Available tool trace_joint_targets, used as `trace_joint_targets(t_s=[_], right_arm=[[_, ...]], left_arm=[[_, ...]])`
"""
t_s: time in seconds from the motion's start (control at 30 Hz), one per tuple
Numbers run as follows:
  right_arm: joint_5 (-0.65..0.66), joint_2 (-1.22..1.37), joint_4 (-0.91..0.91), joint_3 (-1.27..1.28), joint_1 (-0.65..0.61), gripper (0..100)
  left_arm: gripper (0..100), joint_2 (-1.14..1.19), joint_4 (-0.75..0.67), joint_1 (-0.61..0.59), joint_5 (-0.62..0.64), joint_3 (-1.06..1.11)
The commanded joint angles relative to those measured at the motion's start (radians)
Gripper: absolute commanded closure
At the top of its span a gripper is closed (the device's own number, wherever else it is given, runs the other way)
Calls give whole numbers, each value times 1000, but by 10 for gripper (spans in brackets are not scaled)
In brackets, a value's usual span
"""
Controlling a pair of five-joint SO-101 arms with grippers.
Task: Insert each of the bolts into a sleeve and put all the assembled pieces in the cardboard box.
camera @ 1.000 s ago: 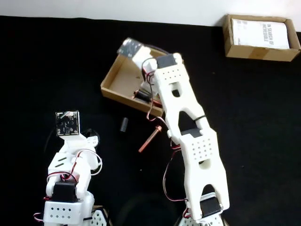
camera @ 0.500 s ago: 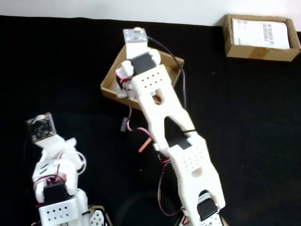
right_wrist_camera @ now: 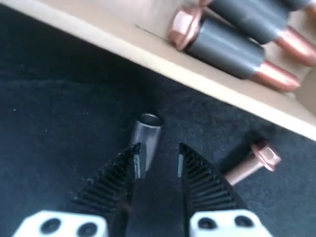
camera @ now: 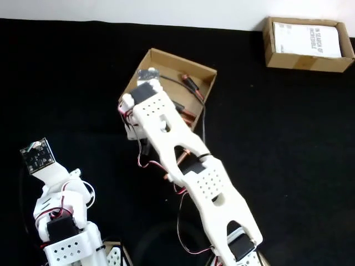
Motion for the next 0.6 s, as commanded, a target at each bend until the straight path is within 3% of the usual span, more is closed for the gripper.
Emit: trace_joint_targets(t_s=[0.0, 0.57], right_arm=[[-6, 10, -41, 1, -19, 912], [-12, 117, -87, 8, -39, 931]], left_arm=[[987, -13, 3, -10, 8, 16], [986, -16, 3, 21, 6, 16]])
